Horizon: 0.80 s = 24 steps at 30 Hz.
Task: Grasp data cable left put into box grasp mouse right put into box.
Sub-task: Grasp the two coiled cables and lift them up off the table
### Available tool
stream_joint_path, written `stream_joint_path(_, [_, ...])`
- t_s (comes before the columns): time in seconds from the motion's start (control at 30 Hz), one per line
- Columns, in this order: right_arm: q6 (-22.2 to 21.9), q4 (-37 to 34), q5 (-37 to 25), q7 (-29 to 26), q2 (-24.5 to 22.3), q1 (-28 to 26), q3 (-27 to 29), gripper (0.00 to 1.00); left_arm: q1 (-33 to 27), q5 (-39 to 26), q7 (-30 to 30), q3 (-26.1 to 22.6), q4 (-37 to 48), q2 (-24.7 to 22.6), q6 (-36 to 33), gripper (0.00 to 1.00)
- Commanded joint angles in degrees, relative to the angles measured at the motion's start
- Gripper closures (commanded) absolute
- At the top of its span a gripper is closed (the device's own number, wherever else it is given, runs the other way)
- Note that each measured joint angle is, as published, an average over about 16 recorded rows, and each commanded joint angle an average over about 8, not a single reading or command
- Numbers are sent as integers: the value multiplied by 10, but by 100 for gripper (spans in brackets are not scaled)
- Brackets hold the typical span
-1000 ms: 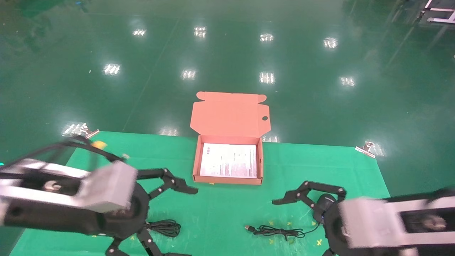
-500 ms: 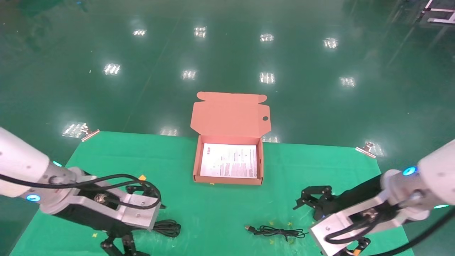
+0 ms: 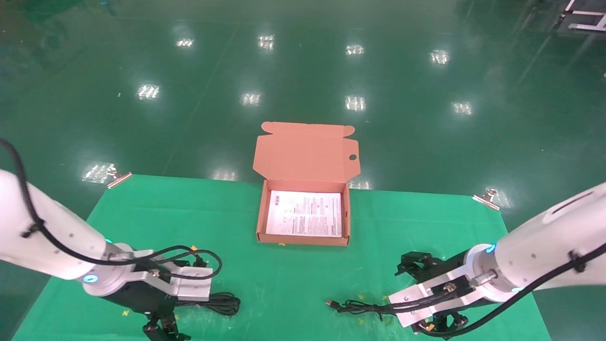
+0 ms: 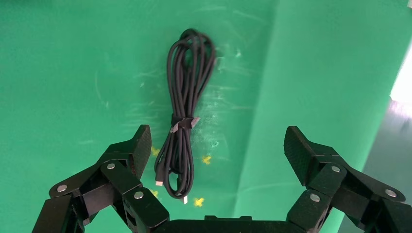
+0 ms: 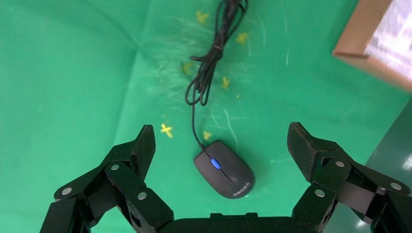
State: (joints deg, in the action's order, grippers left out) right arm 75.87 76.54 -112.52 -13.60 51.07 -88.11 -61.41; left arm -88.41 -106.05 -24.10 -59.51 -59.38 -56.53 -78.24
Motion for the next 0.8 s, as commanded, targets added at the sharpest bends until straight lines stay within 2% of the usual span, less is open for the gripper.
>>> stream_joint_path(0.03, [-15, -1, -17, -28, 4, 12, -1, 0, 8, -8, -10, -1, 13, -5, 14, 0])
stream_joint_path(0.27, [-51, -31, -24, -61, 23, 42, -1, 0, 23, -11, -19, 5, 100, -33, 64, 0])
stream_joint_path(0.8, [-116, -164, -44, -6, 91, 57, -13, 0, 14, -17, 43, 3, 250, -95, 111, 0])
